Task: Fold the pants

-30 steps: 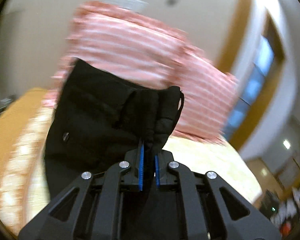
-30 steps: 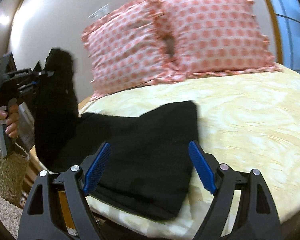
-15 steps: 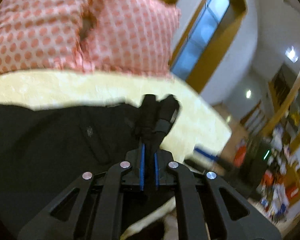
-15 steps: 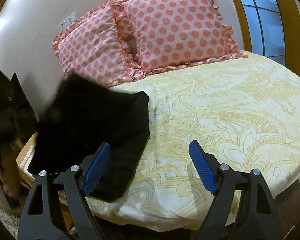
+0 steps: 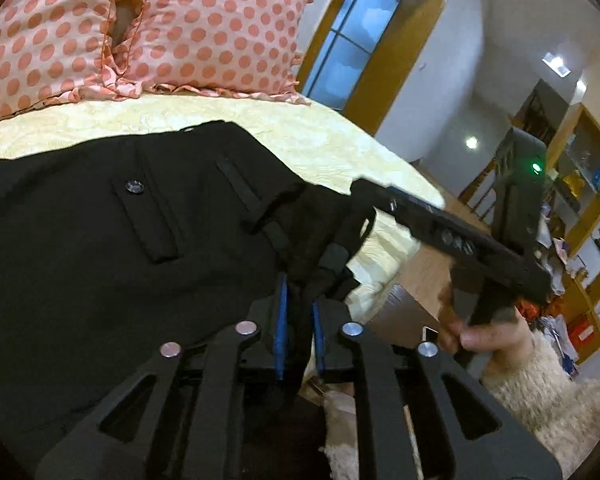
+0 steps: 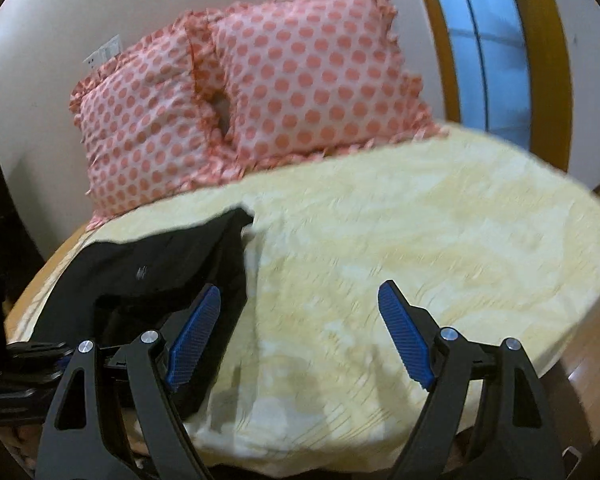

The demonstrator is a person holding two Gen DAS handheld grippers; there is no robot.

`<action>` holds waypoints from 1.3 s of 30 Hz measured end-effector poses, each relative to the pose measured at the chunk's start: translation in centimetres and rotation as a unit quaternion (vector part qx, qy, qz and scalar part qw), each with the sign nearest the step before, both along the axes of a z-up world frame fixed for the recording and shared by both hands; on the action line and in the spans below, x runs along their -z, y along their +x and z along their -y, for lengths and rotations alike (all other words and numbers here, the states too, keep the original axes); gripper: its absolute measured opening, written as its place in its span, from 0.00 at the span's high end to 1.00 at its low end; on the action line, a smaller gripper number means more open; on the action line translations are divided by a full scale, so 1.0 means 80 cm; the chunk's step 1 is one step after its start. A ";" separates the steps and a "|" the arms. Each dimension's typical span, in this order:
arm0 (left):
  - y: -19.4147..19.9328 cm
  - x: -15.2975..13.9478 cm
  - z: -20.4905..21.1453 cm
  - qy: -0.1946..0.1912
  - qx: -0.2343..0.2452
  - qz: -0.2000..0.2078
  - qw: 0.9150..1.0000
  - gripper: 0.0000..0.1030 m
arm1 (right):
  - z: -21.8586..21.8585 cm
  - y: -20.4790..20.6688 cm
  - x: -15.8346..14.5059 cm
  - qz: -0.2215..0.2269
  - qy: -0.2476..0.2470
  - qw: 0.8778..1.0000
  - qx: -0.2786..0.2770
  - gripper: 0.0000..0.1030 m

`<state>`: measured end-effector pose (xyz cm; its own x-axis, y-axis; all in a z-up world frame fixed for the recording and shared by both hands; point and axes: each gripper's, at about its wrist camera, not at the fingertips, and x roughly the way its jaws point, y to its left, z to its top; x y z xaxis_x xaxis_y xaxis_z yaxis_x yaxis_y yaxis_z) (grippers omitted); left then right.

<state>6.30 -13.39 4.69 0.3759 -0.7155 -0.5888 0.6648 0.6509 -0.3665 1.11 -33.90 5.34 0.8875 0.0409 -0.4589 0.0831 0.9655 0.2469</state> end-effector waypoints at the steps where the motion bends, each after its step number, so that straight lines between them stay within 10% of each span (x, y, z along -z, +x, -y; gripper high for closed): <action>1: -0.004 -0.008 -0.010 -0.007 0.006 0.002 1.000 0.70 | 0.000 -0.001 -0.007 0.009 -0.004 1.000 0.003 0.19; 4: -0.026 -0.039 -0.056 -0.021 -0.038 0.050 0.998 0.20 | -0.009 -0.003 -0.032 0.045 -0.018 0.999 -0.006 0.19; 7: -0.020 -0.054 -0.107 -0.014 -0.134 0.093 0.987 0.11 | -0.036 0.004 -0.041 0.056 -0.009 0.996 -0.074 0.18; 12: 0.014 -0.031 -0.145 0.046 -0.243 0.063 0.967 0.10 | -0.114 0.025 -0.026 0.033 -0.026 0.978 -0.202 0.17; 22: 0.018 0.027 -0.137 0.123 -0.236 0.031 0.964 0.03 | -0.155 0.058 0.033 -0.086 -0.102 0.970 -0.205 0.15; 31: 0.003 0.031 -0.146 0.102 -0.222 0.059 0.968 0.02 | -0.061 0.127 -0.025 -0.094 0.043 0.981 -0.165 0.14; 39: 0.000 0.030 -0.149 0.089 -0.216 0.062 0.970 0.02 | -0.057 0.212 0.009 -0.181 0.051 0.964 -0.189 0.26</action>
